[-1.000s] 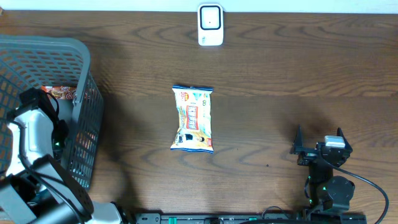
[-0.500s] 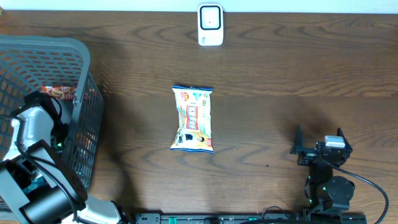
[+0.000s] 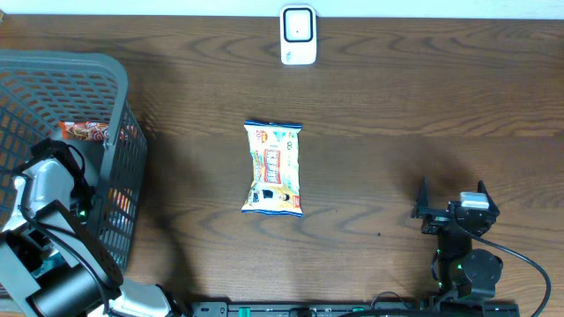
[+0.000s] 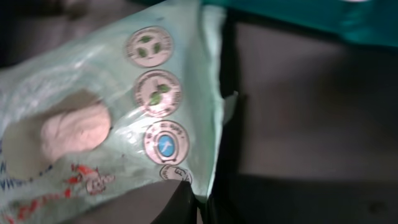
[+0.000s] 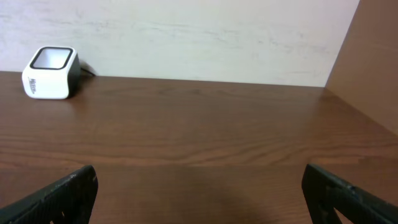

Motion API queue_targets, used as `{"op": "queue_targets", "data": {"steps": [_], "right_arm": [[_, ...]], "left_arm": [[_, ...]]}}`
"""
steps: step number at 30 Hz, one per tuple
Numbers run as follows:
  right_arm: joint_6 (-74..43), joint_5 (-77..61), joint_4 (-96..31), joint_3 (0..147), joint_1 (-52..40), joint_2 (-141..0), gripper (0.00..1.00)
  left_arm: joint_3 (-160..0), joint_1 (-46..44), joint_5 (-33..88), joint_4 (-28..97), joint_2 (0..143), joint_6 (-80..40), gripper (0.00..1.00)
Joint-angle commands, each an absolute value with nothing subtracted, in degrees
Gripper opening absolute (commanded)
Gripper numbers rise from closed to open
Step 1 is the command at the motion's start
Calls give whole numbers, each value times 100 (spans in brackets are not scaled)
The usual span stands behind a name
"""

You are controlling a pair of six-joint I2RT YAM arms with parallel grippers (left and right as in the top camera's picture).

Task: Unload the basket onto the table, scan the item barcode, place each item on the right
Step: 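Reach into the basket and grasp the green wet-wipes pack with left gripper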

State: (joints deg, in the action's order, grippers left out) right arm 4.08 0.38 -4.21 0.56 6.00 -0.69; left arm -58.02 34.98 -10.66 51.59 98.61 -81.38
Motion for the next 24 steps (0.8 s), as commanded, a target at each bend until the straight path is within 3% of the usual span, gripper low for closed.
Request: {"op": "queue_targets", "data": {"steps": [1,13,14,19,24], "right_arm": [[480,3,-425,32,635,-38,99],[480,3,-425,32,635,-38,99],[480,3,-425,32,635,-38,99],[480,3,-425,32,635,-38,99],[480,3,-425,32,635,-38,99]], "left_arm": [[-5913,3540,-1007,4976,9861,-7166,7],[-6263,3540,-937,4659,8779,-5937,7],[-6263,3540,-919,4659,8707,-5833,12],[-6263,3540,-803,4910,8235,-5196,68],[-6259,3542,-812,5680,7983,-4910,85]]}}
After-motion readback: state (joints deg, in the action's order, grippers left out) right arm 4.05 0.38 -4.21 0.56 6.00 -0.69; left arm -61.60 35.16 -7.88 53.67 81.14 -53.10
